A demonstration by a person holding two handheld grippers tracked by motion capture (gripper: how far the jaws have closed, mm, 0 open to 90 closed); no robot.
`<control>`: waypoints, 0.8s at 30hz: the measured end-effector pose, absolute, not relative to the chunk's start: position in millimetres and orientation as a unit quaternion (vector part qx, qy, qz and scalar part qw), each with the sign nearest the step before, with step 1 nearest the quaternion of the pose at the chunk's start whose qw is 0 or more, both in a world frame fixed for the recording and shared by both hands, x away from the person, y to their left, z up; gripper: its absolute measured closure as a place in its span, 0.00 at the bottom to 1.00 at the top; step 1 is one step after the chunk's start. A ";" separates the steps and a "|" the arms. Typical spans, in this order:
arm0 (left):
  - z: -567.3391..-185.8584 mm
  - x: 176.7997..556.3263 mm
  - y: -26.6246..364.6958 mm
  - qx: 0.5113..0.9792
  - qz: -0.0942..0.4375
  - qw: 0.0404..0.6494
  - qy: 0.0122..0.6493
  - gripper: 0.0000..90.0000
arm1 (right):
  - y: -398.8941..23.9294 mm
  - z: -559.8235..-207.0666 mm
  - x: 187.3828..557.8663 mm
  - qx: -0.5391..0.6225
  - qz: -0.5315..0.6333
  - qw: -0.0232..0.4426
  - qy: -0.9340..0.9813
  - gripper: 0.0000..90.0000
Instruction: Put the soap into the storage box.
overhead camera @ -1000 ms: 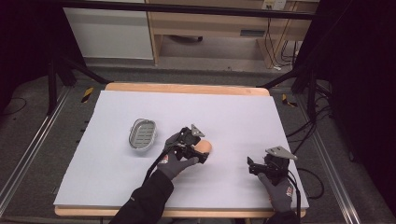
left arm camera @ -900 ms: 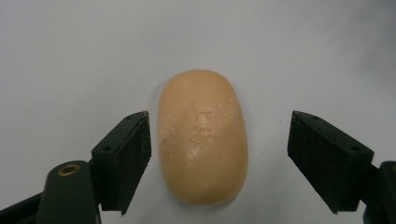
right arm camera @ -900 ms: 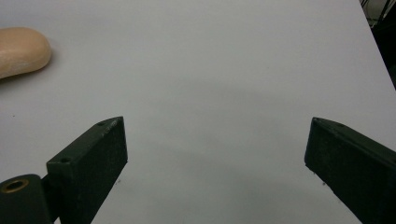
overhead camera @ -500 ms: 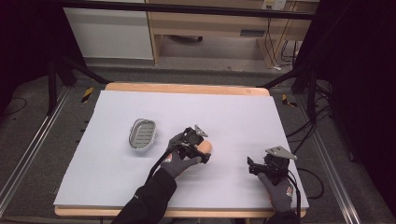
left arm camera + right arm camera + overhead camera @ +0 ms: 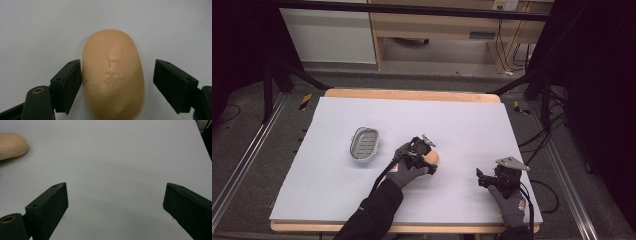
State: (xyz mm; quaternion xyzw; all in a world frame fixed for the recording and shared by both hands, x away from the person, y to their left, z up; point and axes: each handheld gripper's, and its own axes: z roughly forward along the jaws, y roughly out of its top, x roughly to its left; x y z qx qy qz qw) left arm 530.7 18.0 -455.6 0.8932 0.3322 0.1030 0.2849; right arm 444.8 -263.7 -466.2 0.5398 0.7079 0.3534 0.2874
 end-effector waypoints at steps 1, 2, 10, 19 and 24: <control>-456.3 531.2 17.7 0.893 0.103 0.285 0.333 0.25 | -263.8 -466.1 444.8 0.540 0.354 0.287 0.708 0.07; -456.3 531.2 17.7 0.893 0.103 0.285 0.333 0.26 | -263.8 -466.1 444.8 0.540 0.354 0.287 0.708 0.07; -459.5 535.0 16.2 0.896 0.105 0.276 0.332 0.31 | -263.4 -466.6 445.1 0.540 0.349 0.287 0.710 0.07; -464.7 538.8 14.7 0.896 0.101 0.272 0.335 0.32 | -263.5 -467.3 445.7 0.539 0.346 0.288 0.712 0.07; -464.9 540.3 13.8 0.896 0.101 0.273 0.335 0.32 | -263.7 -467.4 445.9 0.539 0.346 0.288 0.712 0.07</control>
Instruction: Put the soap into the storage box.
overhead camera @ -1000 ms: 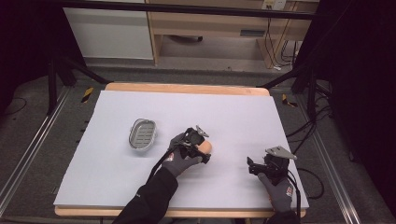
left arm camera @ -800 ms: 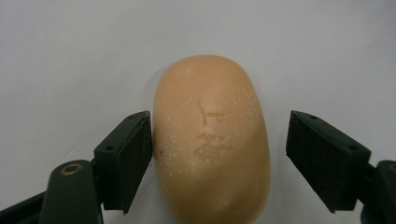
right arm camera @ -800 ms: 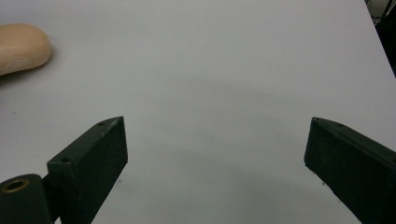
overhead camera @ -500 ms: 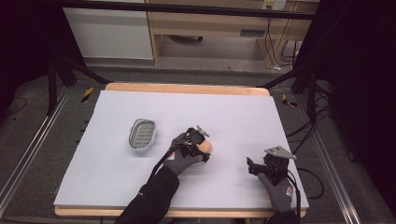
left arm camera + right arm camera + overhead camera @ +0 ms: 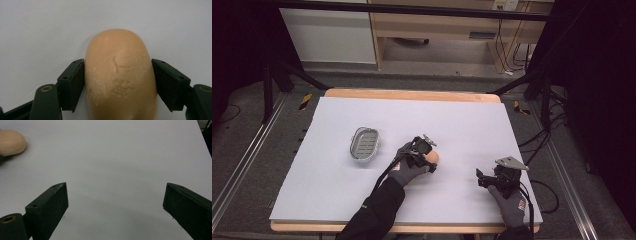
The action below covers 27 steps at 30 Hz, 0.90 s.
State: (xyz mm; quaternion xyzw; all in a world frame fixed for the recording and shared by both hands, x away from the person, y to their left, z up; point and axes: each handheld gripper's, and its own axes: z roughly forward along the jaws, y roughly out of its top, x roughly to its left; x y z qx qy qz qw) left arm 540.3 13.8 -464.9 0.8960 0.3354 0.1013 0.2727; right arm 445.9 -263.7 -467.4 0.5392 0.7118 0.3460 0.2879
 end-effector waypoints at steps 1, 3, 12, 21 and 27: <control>-464.9 540.3 13.8 0.896 0.101 0.273 0.335 0.32 | -263.7 -467.4 445.9 0.539 0.346 0.288 0.712 0.07; -465.1 540.0 12.9 0.896 0.103 0.272 0.336 0.32 | -263.4 -467.5 445.9 0.540 0.346 0.286 0.712 0.07; -464.2 540.2 12.0 0.899 0.105 0.265 0.333 0.34 | -263.6 -467.6 446.0 0.540 0.345 0.286 0.712 0.07; -461.3 538.5 12.6 0.901 0.100 0.263 0.331 0.35 | -263.4 -467.9 446.2 0.540 0.344 0.285 0.714 0.07; -449.6 532.9 16.9 0.897 0.106 0.277 0.328 0.35 | -263.3 -468.0 446.1 0.540 0.343 0.284 0.714 0.07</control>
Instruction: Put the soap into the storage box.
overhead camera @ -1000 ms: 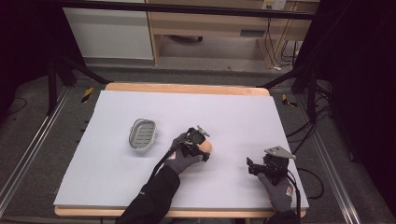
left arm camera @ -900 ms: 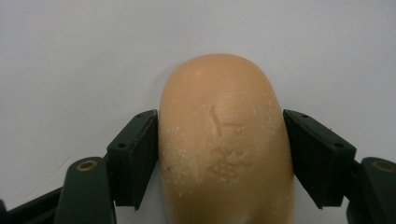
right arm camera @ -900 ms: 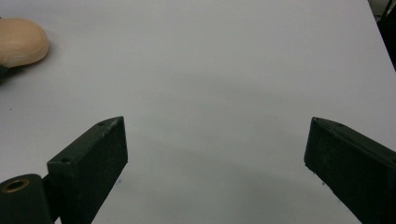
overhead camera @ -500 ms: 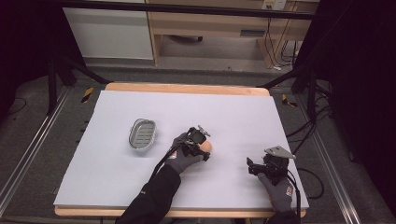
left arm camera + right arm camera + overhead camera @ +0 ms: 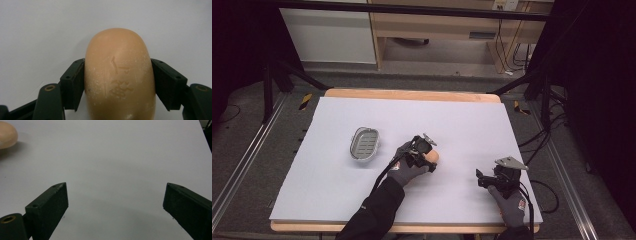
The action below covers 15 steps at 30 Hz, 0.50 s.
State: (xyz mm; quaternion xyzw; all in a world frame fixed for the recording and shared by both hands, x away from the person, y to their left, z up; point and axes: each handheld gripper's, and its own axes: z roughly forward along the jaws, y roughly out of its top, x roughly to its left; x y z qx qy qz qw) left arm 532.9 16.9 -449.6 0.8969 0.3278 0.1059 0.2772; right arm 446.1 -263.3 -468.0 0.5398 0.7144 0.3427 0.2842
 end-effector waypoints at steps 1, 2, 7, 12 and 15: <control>-447.6 531.7 18.2 0.895 0.107 0.281 0.329 0.35 | -263.3 -468.0 446.1 0.540 0.343 0.285 0.714 0.07; -445.4 530.4 19.4 0.893 0.108 0.285 0.331 0.35 | -263.3 -468.0 446.1 0.540 0.343 0.285 0.714 0.07; -433.4 525.3 28.8 0.888 0.112 0.298 0.331 0.35 | -263.6 -467.4 445.6 0.541 0.344 0.285 0.712 0.07; -423.0 518.3 39.6 0.885 0.116 0.304 0.332 0.35 | -263.4 -467.5 445.6 0.541 0.344 0.285 0.712 0.07; -419.3 515.0 44.8 0.883 0.119 0.308 0.334 0.35 | -263.5 -467.4 445.5 0.541 0.344 0.286 0.712 0.07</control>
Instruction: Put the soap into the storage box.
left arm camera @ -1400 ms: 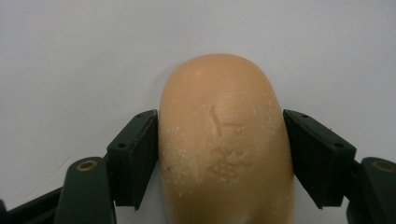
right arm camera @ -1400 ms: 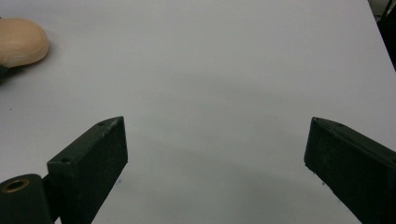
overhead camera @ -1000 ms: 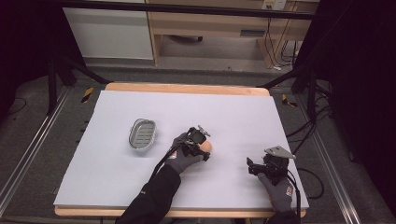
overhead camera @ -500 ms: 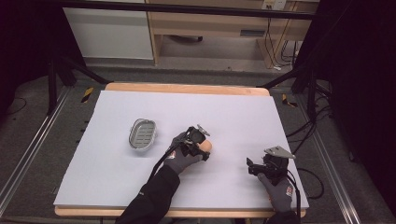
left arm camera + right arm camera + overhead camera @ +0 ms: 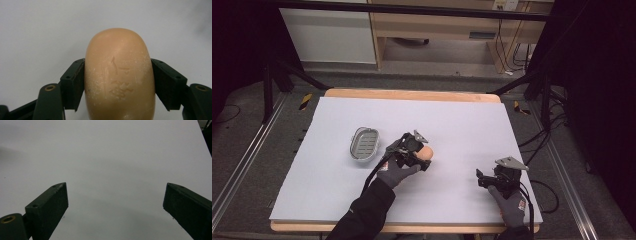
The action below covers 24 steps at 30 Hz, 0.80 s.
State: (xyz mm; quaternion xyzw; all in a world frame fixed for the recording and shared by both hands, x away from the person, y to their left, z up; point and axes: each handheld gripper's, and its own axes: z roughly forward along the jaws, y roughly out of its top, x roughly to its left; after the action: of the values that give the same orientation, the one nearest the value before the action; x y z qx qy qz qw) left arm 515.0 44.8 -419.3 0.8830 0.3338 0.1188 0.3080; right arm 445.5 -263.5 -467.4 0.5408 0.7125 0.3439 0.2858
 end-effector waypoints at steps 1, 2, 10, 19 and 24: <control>-419.3 515.0 44.8 0.883 0.119 0.308 0.334 0.35 | -263.5 -467.4 445.5 0.541 0.344 0.286 0.712 0.07; -418.2 514.2 46.6 0.883 0.118 0.309 0.333 0.35 | -263.4 -467.5 445.5 0.541 0.344 0.286 0.712 0.07; -408.7 506.1 61.8 0.877 0.127 0.316 0.339 0.35 | -263.3 -467.5 445.2 0.541 0.343 0.287 0.712 0.07; -404.0 500.3 83.5 0.869 0.134 0.322 0.351 0.35 | -263.4 -467.5 445.0 0.542 0.342 0.287 0.712 0.07; -402.2 495.6 99.3 0.862 0.139 0.327 0.361 0.35 | -263.0 -468.0 445.1 0.542 0.341 0.286 0.713 0.07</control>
State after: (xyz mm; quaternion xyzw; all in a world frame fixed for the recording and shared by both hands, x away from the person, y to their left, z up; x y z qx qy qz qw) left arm 495.6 99.3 -402.2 0.8623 0.3606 0.1387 0.3275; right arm 445.1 -263.0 -468.0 0.5424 0.7126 0.3406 0.2864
